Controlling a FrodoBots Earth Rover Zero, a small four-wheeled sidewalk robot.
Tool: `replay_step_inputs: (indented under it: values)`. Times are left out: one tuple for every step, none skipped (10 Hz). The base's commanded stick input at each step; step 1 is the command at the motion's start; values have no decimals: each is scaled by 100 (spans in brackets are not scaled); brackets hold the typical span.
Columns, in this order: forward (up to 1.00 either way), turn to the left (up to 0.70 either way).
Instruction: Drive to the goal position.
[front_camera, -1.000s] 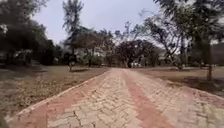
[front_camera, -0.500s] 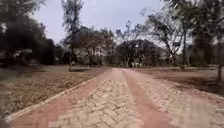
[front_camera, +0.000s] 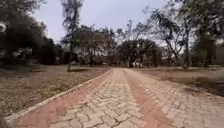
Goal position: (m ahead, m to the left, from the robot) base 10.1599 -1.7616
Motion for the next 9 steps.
replay_step_inputs:
  values:
    - [70,0]
    - [70,0]
    - [70,-15]
    - [70,-32]
    - [70,-29]
    - [70,-23]
    - [70,0]
    - [70,0]
    - [70,0]
